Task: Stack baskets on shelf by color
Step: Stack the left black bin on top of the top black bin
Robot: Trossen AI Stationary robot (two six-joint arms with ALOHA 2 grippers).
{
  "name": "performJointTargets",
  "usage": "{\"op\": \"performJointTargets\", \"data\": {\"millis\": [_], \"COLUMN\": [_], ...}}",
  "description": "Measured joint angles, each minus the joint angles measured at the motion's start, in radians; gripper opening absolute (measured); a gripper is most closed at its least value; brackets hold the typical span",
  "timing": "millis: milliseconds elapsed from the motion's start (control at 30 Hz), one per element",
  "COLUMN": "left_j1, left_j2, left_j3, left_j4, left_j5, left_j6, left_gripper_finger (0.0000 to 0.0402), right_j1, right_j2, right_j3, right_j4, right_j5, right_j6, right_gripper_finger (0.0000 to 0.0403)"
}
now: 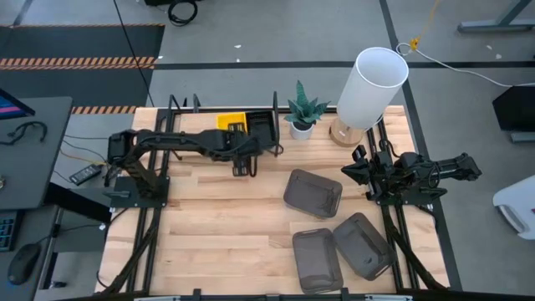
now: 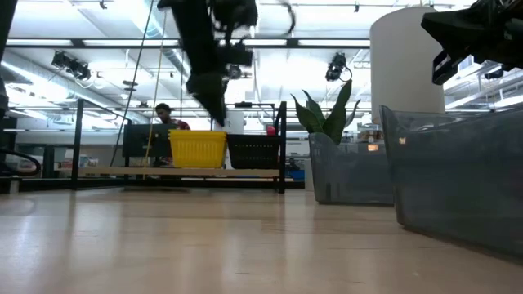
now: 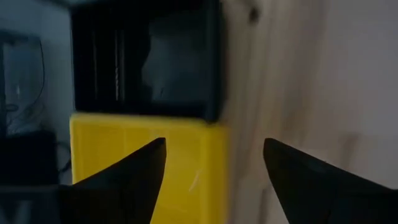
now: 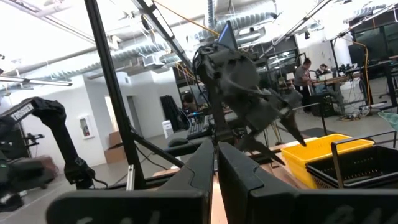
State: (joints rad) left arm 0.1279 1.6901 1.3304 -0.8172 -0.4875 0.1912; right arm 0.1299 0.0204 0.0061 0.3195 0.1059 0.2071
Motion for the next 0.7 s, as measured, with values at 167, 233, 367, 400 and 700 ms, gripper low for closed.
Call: {"op": "performJointTargets", "data": {"millis": [167,233,367,400,700], "left_j1": [-0.093,-0.127,-0.174,-0.182,-0.287], "left_j2": [-0.002,-0.002,-0.002,-0.002,-0.073], "left_j3": [0.046,0.050,0.050,0.050,0.022], "left_j4": [0.113,0.205,0.399,0.433,0.436], "left_j5": [0.083,0.131,0.266,0.288,0.222], "left_j6": [-0.023,-0.025,-0.017,-0.017,-0.013], "left_gripper_finger": [0.0260,0.0253,0.0239,0.0235,0.0183], "right_j1": [0.000,0.000,0.000,0.000,0.000], "right_j2": [0.000,0.000,0.000,0.000,0.000], "right_j3": [0.000,0.000,0.000,0.000,0.000], "right_j4": [0.001,0.000,0.000,0.000,0.001], "right_j5": [0.001,0.001,0.001,0.001,0.001], "right_j6": [0.000,0.000,0.000,0.000,0.000], "right_gripper_finger": [0.0027,0.0027,0.0027,0.0027,0.0027]}}
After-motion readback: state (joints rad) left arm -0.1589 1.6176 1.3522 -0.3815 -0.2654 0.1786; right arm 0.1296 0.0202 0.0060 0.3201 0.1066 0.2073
